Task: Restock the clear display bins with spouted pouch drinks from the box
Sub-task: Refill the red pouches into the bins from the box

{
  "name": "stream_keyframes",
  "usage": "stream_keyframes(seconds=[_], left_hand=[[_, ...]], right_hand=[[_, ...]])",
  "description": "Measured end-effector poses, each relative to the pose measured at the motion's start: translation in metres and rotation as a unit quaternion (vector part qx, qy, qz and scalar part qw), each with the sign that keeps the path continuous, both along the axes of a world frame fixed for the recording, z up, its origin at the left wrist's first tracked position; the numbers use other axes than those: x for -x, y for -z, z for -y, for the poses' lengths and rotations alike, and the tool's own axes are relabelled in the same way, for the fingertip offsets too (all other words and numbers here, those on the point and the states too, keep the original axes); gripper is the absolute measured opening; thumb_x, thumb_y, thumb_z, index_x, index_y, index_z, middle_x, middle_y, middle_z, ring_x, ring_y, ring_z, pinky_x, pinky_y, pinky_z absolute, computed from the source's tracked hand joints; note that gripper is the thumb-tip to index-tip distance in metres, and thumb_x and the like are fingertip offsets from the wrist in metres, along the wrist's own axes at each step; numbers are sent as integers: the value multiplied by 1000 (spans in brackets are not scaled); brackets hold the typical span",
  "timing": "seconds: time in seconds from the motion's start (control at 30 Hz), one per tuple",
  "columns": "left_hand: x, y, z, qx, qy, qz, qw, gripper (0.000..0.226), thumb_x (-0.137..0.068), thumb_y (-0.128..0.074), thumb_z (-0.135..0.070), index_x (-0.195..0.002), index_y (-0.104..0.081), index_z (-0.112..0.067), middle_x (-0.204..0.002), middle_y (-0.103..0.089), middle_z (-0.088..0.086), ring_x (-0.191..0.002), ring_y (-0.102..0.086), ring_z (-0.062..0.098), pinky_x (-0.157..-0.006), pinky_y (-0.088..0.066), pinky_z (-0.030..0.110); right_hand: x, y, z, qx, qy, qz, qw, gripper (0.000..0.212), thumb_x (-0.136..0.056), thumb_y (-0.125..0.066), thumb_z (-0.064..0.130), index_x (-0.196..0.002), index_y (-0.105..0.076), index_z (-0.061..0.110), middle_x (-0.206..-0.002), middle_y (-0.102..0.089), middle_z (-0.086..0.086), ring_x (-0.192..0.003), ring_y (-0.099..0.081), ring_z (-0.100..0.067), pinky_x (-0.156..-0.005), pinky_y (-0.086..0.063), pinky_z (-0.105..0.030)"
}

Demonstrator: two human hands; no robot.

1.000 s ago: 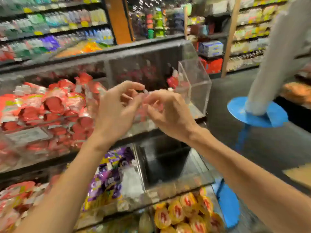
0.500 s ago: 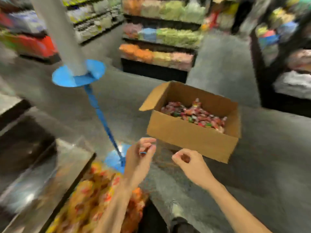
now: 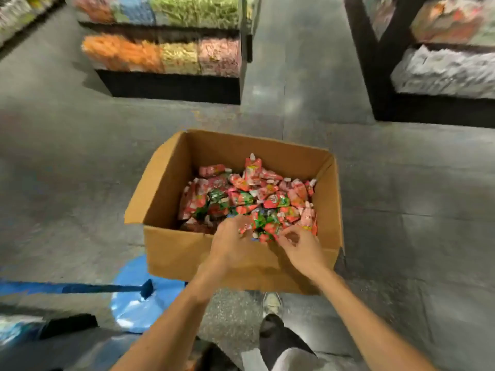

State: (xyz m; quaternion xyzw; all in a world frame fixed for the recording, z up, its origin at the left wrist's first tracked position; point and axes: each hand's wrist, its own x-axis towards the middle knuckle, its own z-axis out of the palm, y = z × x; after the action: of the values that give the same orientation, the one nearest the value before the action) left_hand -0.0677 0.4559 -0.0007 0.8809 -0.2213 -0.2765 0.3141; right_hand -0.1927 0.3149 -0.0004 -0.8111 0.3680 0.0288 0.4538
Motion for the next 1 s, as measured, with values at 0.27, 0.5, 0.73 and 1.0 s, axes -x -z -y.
stream_keyframes(seconds=[0.27,0.5,0.73,1.0], left_hand=[[-84,74,46,-148,66,-12,987,29,-96,-62,-24,-122,-64,-13,-123,-65,8,-113,-60,27,-91,-52,41],[-181,139,34,-277,35,115,953,62,-95,-60,-30,-148,-30,-18,-148,-35,15,-136,-33,35,-103,-40,46],[-213,185,-29,-327,49,157,931,101,-88,-73,-29,-159,-1,-24,-165,-2,17,-149,-17,36,-117,-27,46],[-213,183,-45,-319,64,151,933,105,-92,-65,-12,-156,18,-18,-164,16,16,-153,-5,30,-122,-16,36]], right_hand=[[-84,69,47,-38,-76,-179,980,20,-98,-59,32,-114,-60,21,-103,-63,3,-86,-63,-20,-71,-51,-33],[-147,127,26,-86,-84,-220,968,42,-97,-61,33,-135,-49,22,-125,-60,1,-99,-59,-18,-79,-47,-30],[-202,165,-11,-107,-100,-233,961,59,-94,-63,29,-147,-36,29,-135,-56,-5,-89,-58,-23,-73,-46,-33],[-261,176,-62,-114,-170,-294,934,72,-96,-61,27,-156,-20,28,-165,-14,-6,-147,-28,-31,-111,-38,-45]])
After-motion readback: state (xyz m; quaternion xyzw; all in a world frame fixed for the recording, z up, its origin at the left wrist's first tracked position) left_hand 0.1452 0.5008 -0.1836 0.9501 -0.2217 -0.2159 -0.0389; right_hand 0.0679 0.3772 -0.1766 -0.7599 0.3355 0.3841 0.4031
